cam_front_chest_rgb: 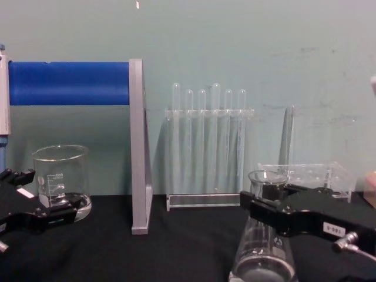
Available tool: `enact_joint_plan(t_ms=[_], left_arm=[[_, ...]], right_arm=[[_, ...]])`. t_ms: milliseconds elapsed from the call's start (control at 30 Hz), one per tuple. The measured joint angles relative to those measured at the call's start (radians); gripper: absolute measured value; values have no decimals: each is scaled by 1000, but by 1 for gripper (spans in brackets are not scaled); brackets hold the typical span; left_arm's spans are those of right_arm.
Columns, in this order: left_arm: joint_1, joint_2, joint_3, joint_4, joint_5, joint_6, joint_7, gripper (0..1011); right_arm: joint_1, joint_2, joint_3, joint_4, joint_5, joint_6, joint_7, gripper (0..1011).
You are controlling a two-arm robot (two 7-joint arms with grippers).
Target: Grasp the erlenmeyer flask with one hand, shake it three times, then place it back.
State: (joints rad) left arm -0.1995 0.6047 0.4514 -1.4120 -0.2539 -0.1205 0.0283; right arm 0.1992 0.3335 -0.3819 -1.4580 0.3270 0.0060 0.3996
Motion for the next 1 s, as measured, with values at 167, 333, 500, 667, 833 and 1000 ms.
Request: enact_joint_plan(t_ms=[167, 333, 500, 667, 833, 1000], left_arm=[[0, 0, 0, 0, 0, 0, 0, 1001], [0, 0, 0, 0, 0, 0, 0, 1001], [0, 0, 0, 0, 0, 0, 0, 1001], [0, 0, 0, 0, 0, 0, 0, 1001], [0, 0, 0, 0, 0, 0, 0, 1001], [0, 0, 0, 0, 0, 0, 0, 1001]], right_arm=[[0, -2, -3, 5, -1, 1, 2, 456], [-2, -2, -5, 7, -1, 3, 2, 456], [-3, -2, -6, 8, -1, 3, 3, 456], [-5, -1, -9, 7, -8, 2, 1, 456], [-5, 0, -9, 7, -9, 3, 0, 456], [-5, -1, -9, 7, -9, 4, 0, 456]])
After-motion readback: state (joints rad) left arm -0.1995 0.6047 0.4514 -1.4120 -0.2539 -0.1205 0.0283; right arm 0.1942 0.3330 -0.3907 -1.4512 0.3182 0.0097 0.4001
